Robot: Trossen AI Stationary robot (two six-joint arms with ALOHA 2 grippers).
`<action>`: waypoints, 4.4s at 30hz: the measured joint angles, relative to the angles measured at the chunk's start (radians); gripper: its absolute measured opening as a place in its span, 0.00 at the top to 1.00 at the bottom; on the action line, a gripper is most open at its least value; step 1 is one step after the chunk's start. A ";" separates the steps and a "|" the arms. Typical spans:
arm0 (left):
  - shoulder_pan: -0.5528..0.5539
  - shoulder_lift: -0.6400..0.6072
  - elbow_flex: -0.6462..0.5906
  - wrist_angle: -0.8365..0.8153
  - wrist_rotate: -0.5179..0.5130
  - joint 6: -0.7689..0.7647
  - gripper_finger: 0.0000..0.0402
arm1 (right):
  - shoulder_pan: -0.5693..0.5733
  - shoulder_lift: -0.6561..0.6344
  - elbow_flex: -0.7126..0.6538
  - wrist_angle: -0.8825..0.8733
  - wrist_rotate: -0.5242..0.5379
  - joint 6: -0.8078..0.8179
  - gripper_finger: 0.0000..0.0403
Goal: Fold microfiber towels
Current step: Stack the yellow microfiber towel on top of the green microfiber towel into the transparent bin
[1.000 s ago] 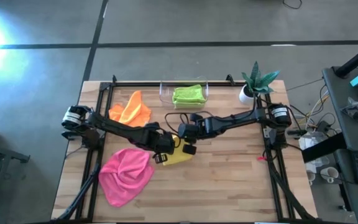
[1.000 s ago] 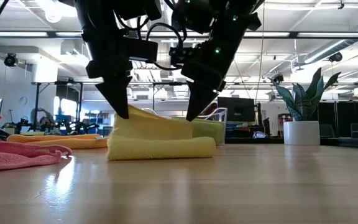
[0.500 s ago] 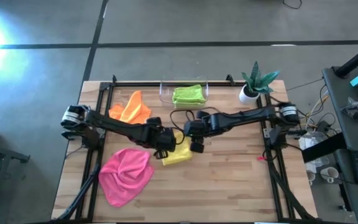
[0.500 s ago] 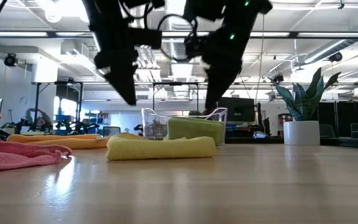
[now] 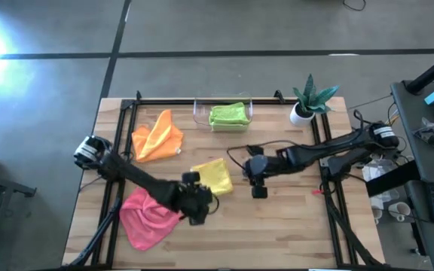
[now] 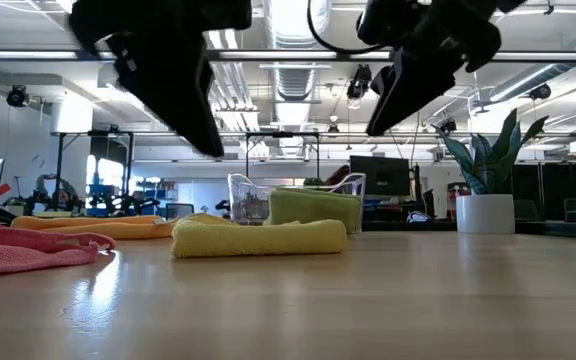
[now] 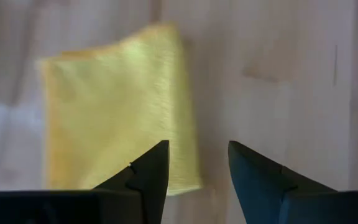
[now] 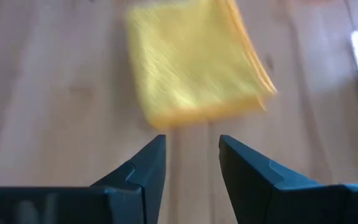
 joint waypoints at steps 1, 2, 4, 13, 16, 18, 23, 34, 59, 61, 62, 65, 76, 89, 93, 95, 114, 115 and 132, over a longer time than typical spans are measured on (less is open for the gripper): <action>-0.009 0.019 -0.004 0.004 0.000 -0.001 0.63 | 0.009 -0.001 -0.027 0.068 -0.007 -0.022 0.65; -0.014 0.040 -0.004 0.002 -0.001 -0.001 0.63 | 0.017 0.001 -0.049 0.131 -0.018 -0.042 0.65; -0.015 0.078 -0.004 0.006 -0.001 -0.001 0.63 | 0.031 0.019 -0.073 0.209 -0.031 -0.089 0.65; -0.006 0.166 -0.003 0.005 -0.026 -0.050 0.63 | 0.042 0.198 -0.016 0.259 -0.030 -0.230 0.66; -0.004 0.166 -0.013 -0.001 -0.039 -0.054 0.63 | 0.041 0.262 0.031 0.257 -0.031 -0.259 0.66; -0.001 0.166 -0.019 -0.005 -0.062 -0.055 0.63 | 0.041 0.296 0.063 0.254 -0.031 -0.277 0.66; 0.017 0.172 -0.025 -0.003 -0.060 -0.055 0.63 | 0.038 0.364 0.118 0.190 -0.032 -0.311 0.66; 0.029 0.200 -0.033 0.011 -0.009 -0.055 0.63 | 0.031 0.493 0.185 0.169 -0.028 -0.311 0.66; 0.037 0.202 -0.039 0.092 0.007 0.036 0.98 | 0.007 0.512 0.198 0.148 -0.036 -0.165 0.97; 0.043 0.199 -0.032 0.083 0.014 0.060 0.97 | 0.006 0.500 0.197 0.131 -0.032 -0.134 0.98; 0.046 0.193 -0.027 0.079 0.016 0.064 0.97 | 0.005 0.493 0.197 0.115 -0.031 -0.112 0.98; 0.059 0.171 -0.009 0.054 0.026 0.108 0.99 | 0.003 0.453 0.196 0.069 -0.038 -0.032 0.98; 0.132 -0.014 0.038 0.002 0.077 0.349 0.99 | 0.032 0.284 0.318 -0.160 0.027 0.168 0.98; 0.337 -0.215 0.036 -0.017 0.027 0.555 1.00 | -0.011 0.257 0.532 -0.351 0.279 0.171 0.98; 0.408 -0.253 0.036 0.000 0.010 0.626 1.00 | -0.066 0.257 0.579 -0.377 0.338 0.149 0.98; 0.444 -0.263 0.036 0.023 -0.007 0.663 1.00 | -0.102 0.257 0.600 -0.377 0.350 0.131 0.98; 0.838 -0.143 0.122 0.500 -0.050 0.957 1.00 | -0.551 0.297 0.787 -0.314 0.374 -0.143 0.98; 0.855 -0.124 0.133 0.519 -0.043 0.971 1.00 | -0.576 0.303 0.793 -0.301 0.347 -0.151 0.98; 1.012 0.246 0.469 0.516 -0.050 1.186 1.00 | -0.854 0.557 0.961 -0.243 0.147 -0.352 0.98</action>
